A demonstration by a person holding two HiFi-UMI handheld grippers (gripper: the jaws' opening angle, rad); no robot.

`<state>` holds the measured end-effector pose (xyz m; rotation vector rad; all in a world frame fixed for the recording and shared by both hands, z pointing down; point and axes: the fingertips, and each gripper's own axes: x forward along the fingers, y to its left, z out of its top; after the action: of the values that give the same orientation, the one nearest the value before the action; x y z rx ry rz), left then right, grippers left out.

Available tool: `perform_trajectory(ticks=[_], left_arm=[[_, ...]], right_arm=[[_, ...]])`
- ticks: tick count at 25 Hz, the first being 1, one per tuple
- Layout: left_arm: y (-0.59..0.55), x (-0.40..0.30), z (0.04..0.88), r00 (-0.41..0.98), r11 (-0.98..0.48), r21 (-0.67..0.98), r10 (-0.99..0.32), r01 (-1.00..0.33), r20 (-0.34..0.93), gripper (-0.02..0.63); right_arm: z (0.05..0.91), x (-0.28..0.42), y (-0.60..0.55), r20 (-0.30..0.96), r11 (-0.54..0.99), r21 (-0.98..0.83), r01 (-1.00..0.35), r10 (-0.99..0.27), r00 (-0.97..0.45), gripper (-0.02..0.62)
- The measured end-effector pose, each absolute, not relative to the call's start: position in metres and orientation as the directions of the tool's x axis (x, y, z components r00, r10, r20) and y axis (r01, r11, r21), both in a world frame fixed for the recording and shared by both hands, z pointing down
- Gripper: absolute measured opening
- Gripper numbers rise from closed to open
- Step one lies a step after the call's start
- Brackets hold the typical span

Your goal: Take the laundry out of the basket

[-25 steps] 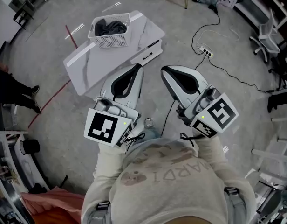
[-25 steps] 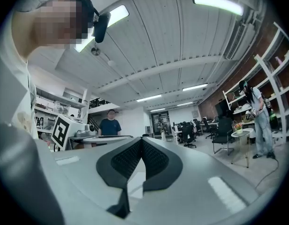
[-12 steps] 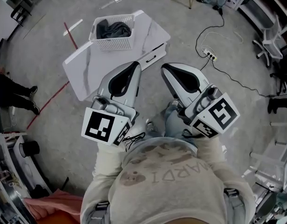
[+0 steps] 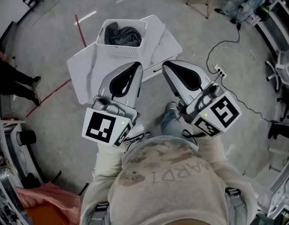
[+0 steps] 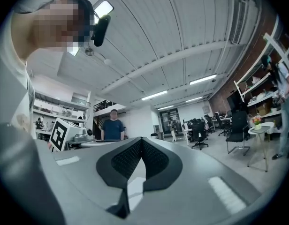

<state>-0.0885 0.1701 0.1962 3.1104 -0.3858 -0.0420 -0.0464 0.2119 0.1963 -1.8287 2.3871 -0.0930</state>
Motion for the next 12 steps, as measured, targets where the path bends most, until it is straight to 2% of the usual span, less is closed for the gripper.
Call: perform_trajectory(ticks=[12], left_arm=[[0.105, 0.027, 0.187, 0.909, -0.910, 0.012, -0.415, -0.415, -0.037, 0.000]], right_arm=[[0.190, 0.071, 0.137, -0.062, 0.445, -0.114, -0.888, -0.895, -0.441, 0.028]])
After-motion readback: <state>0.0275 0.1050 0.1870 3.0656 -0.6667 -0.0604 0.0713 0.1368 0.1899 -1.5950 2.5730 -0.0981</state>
